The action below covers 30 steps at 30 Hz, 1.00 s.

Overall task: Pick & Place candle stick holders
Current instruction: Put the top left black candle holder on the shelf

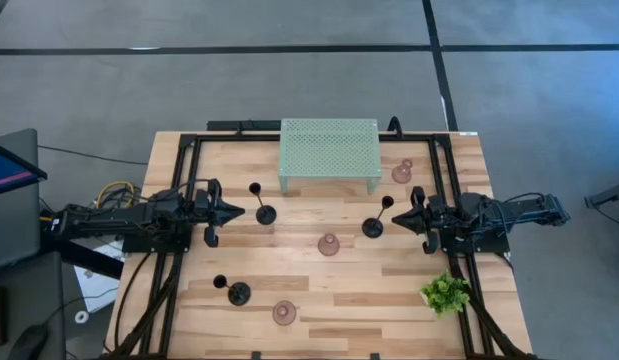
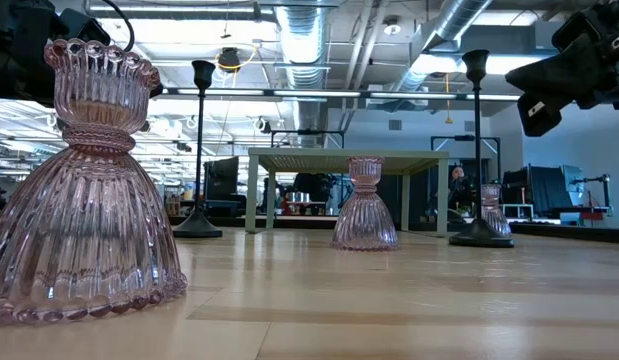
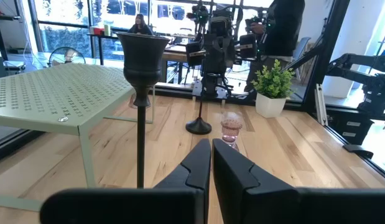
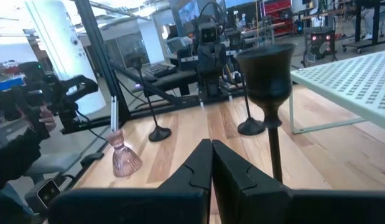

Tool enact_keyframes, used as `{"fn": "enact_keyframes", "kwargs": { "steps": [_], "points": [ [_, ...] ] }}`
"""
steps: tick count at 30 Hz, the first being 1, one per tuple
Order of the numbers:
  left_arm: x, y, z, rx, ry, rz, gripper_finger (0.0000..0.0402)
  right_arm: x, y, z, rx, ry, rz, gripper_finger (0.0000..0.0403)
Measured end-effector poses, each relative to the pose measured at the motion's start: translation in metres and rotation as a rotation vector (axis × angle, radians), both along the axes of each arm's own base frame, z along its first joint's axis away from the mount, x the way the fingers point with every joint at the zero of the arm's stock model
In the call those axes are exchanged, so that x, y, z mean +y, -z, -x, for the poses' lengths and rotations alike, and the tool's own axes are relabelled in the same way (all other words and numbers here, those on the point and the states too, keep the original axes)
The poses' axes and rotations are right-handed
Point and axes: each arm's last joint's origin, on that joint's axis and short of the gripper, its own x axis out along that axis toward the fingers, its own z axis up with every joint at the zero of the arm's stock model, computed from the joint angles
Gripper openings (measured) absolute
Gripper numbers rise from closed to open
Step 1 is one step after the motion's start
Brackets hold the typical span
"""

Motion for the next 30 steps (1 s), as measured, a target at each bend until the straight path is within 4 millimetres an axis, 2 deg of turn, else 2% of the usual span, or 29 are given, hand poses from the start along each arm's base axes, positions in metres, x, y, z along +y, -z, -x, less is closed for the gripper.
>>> {"fn": "enact_keyframes", "kwargs": {
  "steps": [22, 30],
  "points": [
    [0.0000, 0.0000, 0.0000, 0.000, 0.000, 0.000, 0.0017, 0.0000, -0.0009, 0.0001, -0.004, 0.001, 0.000, 0.0000],
    [0.0000, -0.0001, 0.0000, -0.001, 0.001, 0.007, 0.0017, -0.0015, -0.0014, 0.0002, -0.006, 0.052, 0.050, 0.0000]
  ]
}}
